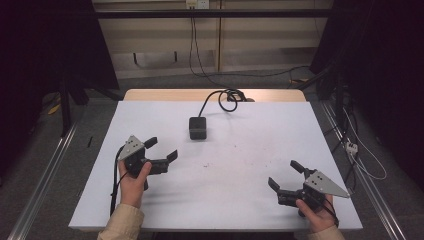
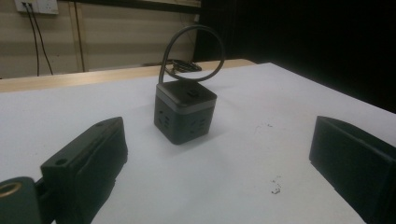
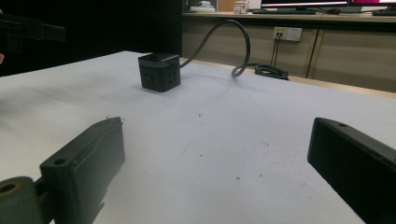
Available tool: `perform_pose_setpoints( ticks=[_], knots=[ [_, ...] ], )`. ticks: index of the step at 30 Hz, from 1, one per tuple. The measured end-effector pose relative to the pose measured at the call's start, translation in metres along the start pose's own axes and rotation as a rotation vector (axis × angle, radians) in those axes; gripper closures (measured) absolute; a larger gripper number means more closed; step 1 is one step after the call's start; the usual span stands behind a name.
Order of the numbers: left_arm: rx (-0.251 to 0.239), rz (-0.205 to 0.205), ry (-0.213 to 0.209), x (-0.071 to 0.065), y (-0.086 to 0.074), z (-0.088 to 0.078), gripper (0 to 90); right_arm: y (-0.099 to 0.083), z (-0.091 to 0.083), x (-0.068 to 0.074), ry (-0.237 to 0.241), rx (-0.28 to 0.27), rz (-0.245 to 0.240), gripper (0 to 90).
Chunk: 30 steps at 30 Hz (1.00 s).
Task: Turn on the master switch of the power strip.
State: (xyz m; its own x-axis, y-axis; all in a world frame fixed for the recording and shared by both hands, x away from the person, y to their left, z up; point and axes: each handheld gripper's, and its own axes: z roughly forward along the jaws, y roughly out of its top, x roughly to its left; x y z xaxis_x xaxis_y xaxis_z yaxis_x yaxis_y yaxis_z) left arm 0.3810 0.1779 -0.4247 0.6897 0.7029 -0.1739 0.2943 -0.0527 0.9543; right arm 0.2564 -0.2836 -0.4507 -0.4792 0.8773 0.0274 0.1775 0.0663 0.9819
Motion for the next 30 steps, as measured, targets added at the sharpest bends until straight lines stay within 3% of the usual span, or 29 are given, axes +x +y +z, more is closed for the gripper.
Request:
perform_pose_setpoints(
  ticks=[6,30],
  knots=[
    [0.002,0.009,-0.001,0.0,0.0,0.009,4.4,0.002,0.0,0.003,0.004,0.0,-0.018,3.5],
    [-0.019,-0.003,-0.006,0.001,0.009,0.036,4.6,0.001,-0.001,0.003,0.003,-0.003,-0.008,3.3]
  ],
)
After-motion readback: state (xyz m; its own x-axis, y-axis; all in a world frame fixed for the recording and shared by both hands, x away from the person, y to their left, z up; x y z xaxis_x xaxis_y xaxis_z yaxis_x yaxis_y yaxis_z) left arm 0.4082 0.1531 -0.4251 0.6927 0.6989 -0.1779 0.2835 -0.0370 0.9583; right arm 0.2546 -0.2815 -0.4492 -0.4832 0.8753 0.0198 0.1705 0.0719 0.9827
